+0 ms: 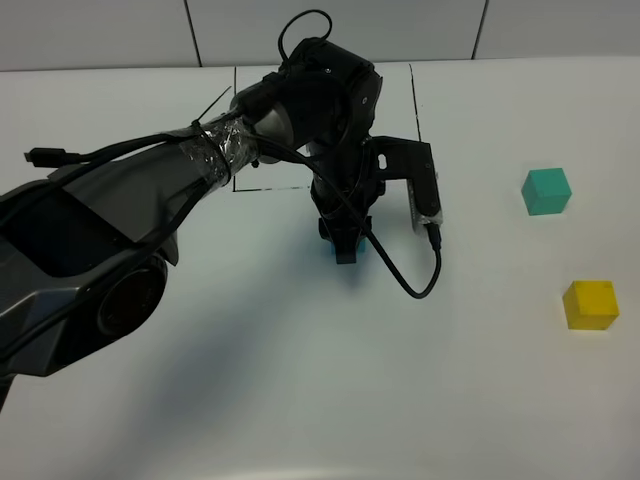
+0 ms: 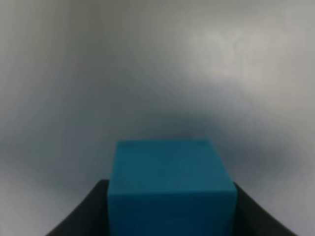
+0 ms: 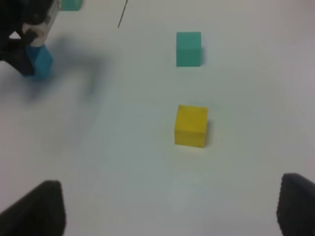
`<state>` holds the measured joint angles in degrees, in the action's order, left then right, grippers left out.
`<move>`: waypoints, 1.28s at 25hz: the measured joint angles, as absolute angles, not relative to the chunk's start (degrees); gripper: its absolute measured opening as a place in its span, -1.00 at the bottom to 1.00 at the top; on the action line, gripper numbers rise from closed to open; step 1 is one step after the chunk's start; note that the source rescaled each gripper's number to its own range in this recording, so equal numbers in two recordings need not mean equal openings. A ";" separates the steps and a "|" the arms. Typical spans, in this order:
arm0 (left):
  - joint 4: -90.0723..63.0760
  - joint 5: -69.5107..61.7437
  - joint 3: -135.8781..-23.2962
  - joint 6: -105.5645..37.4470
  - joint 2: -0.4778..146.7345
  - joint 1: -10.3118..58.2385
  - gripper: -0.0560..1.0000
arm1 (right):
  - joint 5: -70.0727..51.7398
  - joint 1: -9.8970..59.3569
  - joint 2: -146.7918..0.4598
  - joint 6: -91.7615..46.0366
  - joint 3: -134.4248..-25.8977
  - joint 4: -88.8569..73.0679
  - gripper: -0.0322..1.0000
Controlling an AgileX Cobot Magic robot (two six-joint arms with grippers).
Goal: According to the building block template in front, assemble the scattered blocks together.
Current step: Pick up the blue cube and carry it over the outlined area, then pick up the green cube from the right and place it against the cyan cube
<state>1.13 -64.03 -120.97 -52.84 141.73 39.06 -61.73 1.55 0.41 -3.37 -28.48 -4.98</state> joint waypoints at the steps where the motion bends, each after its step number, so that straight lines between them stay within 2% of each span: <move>1: 1.13 -63.97 -120.97 -52.84 142.31 39.06 -0.89 | -61.73 1.55 0.41 -3.37 -28.48 -4.98 0.51; 24: 0.94 -63.43 -121.35 -54.52 143.15 39.06 -0.87 | -61.73 1.55 0.41 -3.37 -28.48 -4.98 0.51; 26: 0.72 -63.11 -121.35 -54.52 143.35 39.06 -0.76 | -61.73 1.55 0.41 -3.37 -28.48 -4.98 0.51; 32: 0.00 -62.86 -121.35 -54.52 143.51 39.06 0.01 | -61.73 1.55 0.41 -3.31 -28.48 -4.98 0.51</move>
<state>0.00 -62.86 -121.35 -54.52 143.51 39.06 -61.73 1.55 0.41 -3.31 -28.48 -4.98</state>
